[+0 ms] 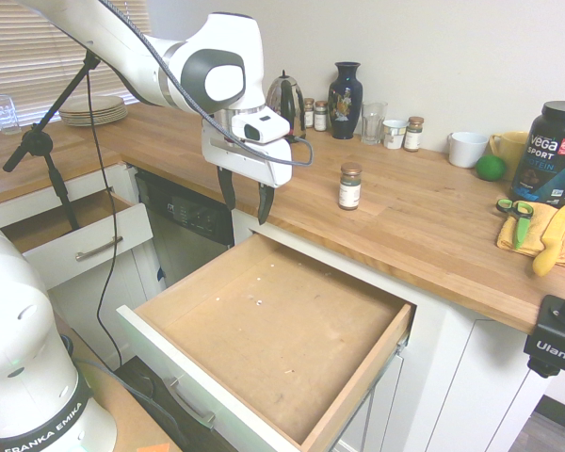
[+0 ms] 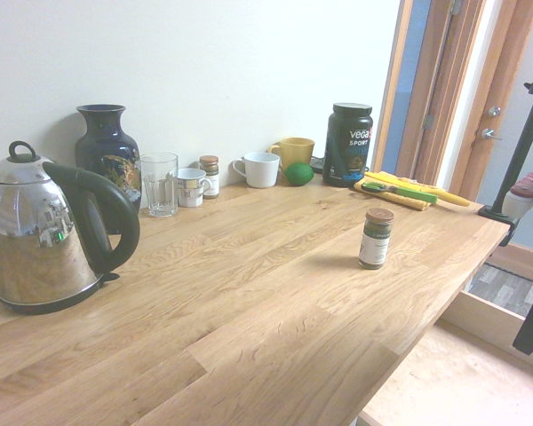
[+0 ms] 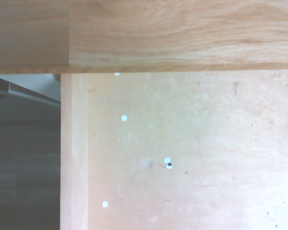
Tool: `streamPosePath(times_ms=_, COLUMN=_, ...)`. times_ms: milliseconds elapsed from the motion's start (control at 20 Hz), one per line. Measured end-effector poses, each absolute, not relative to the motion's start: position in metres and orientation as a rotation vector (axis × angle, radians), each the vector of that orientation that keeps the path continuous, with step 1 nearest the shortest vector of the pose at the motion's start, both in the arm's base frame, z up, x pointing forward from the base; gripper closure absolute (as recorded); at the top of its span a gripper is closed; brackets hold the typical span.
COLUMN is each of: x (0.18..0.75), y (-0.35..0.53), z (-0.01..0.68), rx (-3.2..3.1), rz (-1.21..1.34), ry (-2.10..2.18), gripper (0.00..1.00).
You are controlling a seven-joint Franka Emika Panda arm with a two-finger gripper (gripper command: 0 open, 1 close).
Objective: Put seasoning jar in the drawer
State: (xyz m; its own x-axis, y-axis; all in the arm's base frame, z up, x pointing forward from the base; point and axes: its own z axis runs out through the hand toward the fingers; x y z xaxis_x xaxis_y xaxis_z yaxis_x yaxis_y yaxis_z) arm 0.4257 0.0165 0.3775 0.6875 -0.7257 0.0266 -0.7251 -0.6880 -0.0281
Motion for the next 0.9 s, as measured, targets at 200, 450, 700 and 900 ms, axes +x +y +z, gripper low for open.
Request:
streamPosePath(times_ms=200, x=0.427, y=0.016, z=0.377, rx=-2.867, rz=-0.070, ry=1.234, gripper=0.00)
streamPosePath(times_ms=450, x=0.433, y=0.008, z=0.374, rx=-2.863, rz=-0.089, ry=1.251, gripper=0.00)
streamPosePath(times_ms=700, x=0.459, y=-0.005, z=0.375, rx=-2.845, rz=-0.103, ry=1.298, gripper=0.00)
streamPosePath(times_ms=900, x=0.484, y=-0.021, z=0.376, rx=-2.826, rz=-0.111, ry=1.333, gripper=0.00)
